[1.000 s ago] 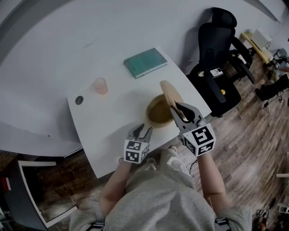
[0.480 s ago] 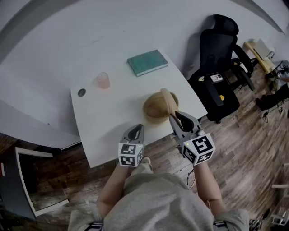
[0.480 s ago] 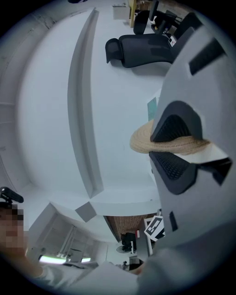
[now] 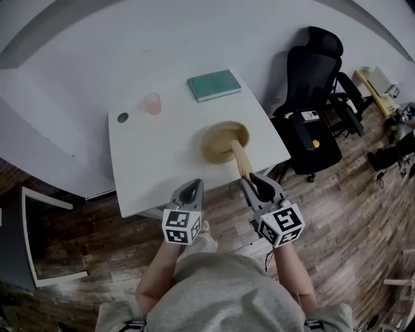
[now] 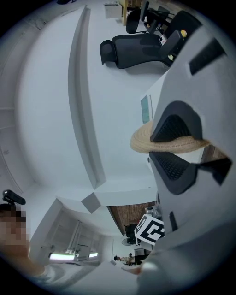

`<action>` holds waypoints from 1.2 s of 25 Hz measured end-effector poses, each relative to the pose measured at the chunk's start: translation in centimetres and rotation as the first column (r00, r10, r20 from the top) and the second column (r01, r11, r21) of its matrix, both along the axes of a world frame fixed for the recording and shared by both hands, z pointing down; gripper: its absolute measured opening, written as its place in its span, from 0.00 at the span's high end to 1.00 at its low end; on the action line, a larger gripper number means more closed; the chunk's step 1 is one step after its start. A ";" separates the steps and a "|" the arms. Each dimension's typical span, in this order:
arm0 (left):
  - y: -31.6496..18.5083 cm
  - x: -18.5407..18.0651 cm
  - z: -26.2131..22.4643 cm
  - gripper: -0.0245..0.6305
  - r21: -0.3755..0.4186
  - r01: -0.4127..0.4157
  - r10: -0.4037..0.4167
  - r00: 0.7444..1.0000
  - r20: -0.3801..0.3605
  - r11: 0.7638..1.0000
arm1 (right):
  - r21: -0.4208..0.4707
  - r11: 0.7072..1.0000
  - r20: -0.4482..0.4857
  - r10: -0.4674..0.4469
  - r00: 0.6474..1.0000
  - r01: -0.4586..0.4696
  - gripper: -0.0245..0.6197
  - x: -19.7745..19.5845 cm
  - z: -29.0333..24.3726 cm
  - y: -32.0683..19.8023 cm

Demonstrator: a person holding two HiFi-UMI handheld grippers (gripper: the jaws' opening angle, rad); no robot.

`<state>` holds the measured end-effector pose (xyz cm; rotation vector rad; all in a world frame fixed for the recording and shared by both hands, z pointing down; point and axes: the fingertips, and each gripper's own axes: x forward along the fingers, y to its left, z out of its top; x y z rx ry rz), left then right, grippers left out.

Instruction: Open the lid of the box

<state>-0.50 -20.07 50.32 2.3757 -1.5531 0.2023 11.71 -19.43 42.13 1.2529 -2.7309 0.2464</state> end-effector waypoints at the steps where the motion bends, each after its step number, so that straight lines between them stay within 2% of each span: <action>1: 0.8 0.3 -0.3 0.95 0.004 0.000 0.000 1.000 -0.003 1.000 | -0.002 1.000 0.003 -0.005 1.000 0.005 0.85 0.2 0.1 0.8; 18: 12.1 4.3 -1.9 0.95 0.039 -0.029 0.030 0.999 -0.020 0.999 | -0.006 1.000 0.032 -0.001 0.999 0.001 0.85 3.4 1.3 12.2; 30: 15.7 6.2 -1.8 0.95 0.047 -0.045 0.047 0.998 -0.043 0.998 | 0.000 1.000 0.025 0.007 1.000 -0.007 0.85 4.7 1.5 15.9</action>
